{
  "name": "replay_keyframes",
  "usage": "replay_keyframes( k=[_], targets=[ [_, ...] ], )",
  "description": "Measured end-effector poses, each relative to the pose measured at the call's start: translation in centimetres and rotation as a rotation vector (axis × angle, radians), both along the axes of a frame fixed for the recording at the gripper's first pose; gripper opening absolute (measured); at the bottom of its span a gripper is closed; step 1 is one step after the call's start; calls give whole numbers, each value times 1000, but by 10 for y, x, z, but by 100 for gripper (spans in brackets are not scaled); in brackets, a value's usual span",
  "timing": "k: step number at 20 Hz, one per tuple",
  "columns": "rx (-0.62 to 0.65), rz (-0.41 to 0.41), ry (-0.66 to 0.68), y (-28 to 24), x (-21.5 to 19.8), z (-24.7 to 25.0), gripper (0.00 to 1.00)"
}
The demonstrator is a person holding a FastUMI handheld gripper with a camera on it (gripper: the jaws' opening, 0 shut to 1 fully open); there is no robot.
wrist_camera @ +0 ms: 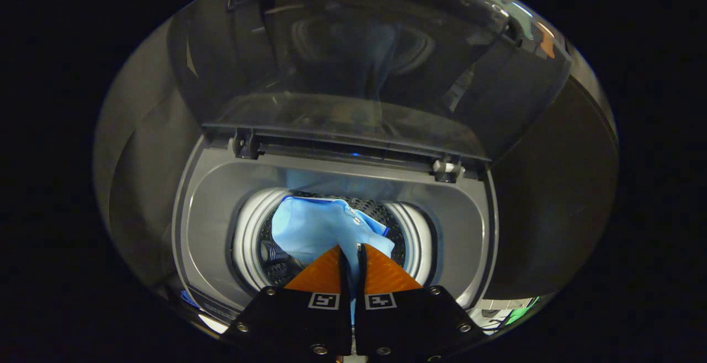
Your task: Put the clothes into the washing machine and then close the washing machine lid.
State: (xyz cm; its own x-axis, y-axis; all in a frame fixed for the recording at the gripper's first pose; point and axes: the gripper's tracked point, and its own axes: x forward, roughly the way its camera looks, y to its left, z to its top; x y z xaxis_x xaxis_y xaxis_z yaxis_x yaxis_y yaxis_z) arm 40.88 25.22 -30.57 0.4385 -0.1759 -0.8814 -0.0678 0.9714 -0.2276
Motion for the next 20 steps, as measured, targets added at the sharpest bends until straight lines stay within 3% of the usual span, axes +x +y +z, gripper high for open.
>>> replay_keyframes(
  k=[13, 15, 16, 20],
  targets=[
    [12, 6, 79, 4, -19, -58, 3],
    [-47, -5, 90, -5, -23, -61, 7],
    [-64, -1, 76, -9, -21, -61, 12],
    [13, 3, 16, 8, -14, -54, 99]
  ],
)
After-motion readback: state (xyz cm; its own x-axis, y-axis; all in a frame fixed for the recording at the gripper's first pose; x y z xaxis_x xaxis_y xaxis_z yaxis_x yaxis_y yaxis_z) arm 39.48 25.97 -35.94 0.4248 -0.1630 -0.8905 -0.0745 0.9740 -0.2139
